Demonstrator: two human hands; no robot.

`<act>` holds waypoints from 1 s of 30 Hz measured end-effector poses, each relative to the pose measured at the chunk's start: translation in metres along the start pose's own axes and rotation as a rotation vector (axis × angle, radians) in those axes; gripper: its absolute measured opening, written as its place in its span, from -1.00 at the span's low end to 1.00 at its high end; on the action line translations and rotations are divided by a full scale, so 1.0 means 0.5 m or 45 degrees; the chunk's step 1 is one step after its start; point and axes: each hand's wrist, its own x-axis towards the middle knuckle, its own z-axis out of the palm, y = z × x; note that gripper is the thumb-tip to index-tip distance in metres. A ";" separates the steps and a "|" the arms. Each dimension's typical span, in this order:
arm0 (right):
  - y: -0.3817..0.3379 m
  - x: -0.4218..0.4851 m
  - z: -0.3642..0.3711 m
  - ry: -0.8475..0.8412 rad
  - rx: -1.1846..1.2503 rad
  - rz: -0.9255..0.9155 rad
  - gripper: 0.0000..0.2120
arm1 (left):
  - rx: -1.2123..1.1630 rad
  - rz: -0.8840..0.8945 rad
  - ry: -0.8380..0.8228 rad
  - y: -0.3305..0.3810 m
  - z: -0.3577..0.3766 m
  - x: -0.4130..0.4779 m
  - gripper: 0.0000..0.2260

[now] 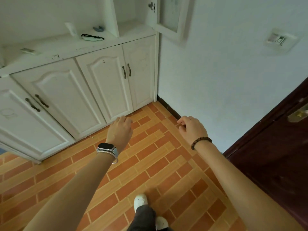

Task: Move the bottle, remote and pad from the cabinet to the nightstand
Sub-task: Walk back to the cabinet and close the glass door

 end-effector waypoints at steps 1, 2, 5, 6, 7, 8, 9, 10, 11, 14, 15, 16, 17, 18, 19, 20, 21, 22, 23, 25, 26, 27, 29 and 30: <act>0.006 0.017 0.000 -0.004 -0.004 -0.001 -0.78 | -0.010 -0.009 0.010 -0.003 0.005 0.020 -0.79; 0.011 0.036 -0.001 -0.006 -0.005 0.000 -0.78 | -0.014 -0.015 0.014 -0.006 0.012 0.041 -0.80; 0.026 0.104 -0.003 0.002 -0.002 -0.002 -0.79 | -0.014 -0.022 0.021 -0.019 0.036 0.112 -0.81; 0.029 0.130 -0.004 0.004 0.000 -0.004 -0.79 | -0.024 -0.024 0.022 -0.022 0.043 0.137 -0.81; 0.031 0.158 -0.005 0.005 0.001 -0.004 -0.79 | -0.037 -0.025 0.025 -0.026 0.050 0.163 -0.81; 0.032 0.186 -0.005 0.006 -0.001 -0.006 -0.79 | -0.044 -0.023 0.030 -0.029 0.057 0.189 -0.82; 0.033 0.216 -0.006 0.005 -0.004 -0.010 -0.79 | -0.048 -0.018 0.036 -0.033 0.064 0.217 -0.82; 0.032 0.245 -0.007 0.003 -0.003 -0.014 -0.78 | -0.055 -0.012 0.044 -0.037 0.070 0.247 -0.83; 0.032 0.274 -0.008 0.000 0.003 -0.014 -0.78 | -0.063 -0.009 0.053 -0.042 0.076 0.278 -0.83; 0.034 0.362 -0.017 -0.008 -0.013 -0.017 -0.78 | -0.095 -0.014 0.069 -0.053 0.089 0.375 -0.83; 0.038 0.390 -0.020 -0.004 -0.015 -0.009 -0.78 | -0.103 -0.004 0.071 -0.055 0.092 0.405 -0.82; 0.043 0.415 -0.021 0.003 -0.012 -0.001 -0.78 | -0.102 0.011 0.074 -0.055 0.096 0.433 -0.82; 0.046 0.438 -0.021 0.008 -0.008 0.004 -0.78 | -0.098 0.022 0.074 -0.056 0.099 0.458 -0.81; 0.049 0.459 -0.021 0.010 -0.006 0.006 -0.78 | -0.100 0.024 0.076 -0.057 0.101 0.482 -0.81; 0.051 0.479 -0.020 0.010 -0.005 0.006 -0.78 | -0.106 0.019 0.077 -0.059 0.104 0.504 -0.81; 0.053 0.498 -0.019 0.006 -0.003 0.006 -0.77 | -0.113 0.016 0.077 -0.060 0.106 0.523 -0.81; 0.055 0.516 -0.017 0.003 0.003 0.006 -0.77 | -0.116 0.017 0.072 -0.062 0.109 0.540 -0.81; 0.057 0.535 -0.014 -0.001 0.013 0.007 -0.77 | -0.115 0.023 0.065 -0.064 0.113 0.557 -0.81; 0.060 0.555 -0.012 -0.003 0.024 0.009 -0.77 | -0.111 0.031 0.059 -0.066 0.117 0.573 -0.80; 0.069 0.598 -0.008 -0.006 0.044 0.008 -0.77 | -0.105 0.031 0.050 -0.072 0.129 0.605 -0.80; 0.073 0.619 -0.005 -0.011 0.052 0.005 -0.77 | -0.101 0.019 0.047 -0.077 0.136 0.621 -0.80; 0.078 0.642 -0.002 -0.018 0.056 -0.003 -0.77 | -0.095 0.002 0.048 -0.081 0.144 0.636 -0.80; 0.087 0.691 0.001 -0.039 0.056 -0.034 -0.77 | -0.081 -0.030 0.052 -0.088 0.160 0.668 -0.81; 0.091 0.716 0.001 -0.048 0.058 -0.051 -0.77 | -0.078 -0.043 0.050 -0.089 0.168 0.686 -0.81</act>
